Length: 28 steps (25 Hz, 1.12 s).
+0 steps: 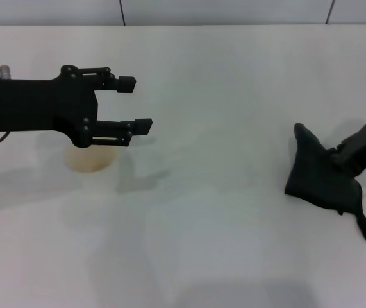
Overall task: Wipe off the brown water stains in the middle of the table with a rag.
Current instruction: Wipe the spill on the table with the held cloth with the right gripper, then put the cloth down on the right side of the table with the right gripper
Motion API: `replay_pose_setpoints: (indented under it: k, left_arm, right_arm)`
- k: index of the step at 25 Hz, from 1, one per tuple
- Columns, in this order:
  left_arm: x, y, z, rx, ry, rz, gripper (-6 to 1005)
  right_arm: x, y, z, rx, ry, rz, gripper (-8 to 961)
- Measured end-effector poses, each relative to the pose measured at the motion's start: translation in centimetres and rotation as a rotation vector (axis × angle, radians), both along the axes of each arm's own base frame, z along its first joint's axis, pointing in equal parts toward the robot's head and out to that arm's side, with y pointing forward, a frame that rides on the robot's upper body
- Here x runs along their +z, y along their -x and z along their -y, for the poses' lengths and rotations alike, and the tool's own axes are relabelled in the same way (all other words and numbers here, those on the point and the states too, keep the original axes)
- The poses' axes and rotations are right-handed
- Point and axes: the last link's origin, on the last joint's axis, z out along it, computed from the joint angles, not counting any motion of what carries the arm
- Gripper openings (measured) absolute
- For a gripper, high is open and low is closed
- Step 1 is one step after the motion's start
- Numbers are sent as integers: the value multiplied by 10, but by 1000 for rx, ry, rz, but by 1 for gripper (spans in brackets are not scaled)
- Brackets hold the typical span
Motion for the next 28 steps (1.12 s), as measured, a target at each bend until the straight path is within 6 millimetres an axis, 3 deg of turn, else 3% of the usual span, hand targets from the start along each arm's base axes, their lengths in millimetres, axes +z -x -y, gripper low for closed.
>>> replay_pose_setpoints:
  k: [5, 13, 21, 28]
  left_arm:
    - [2, 0, 2, -3, -2, 7, 778]
    - [2, 2, 5, 5, -1, 17, 779]
    - [1, 7, 10, 19, 8, 21, 777]
    - [1, 13, 15, 27, 9, 20, 775]
  right_arm:
    - [12, -10, 8, -2, 4, -58, 103]
    - [10, -21, 16, 9, 44, -51, 108]
    - [9, -18, 20, 27, 41, -107, 377]
    - [13, -12, 23, 120, 30, -289, 618]
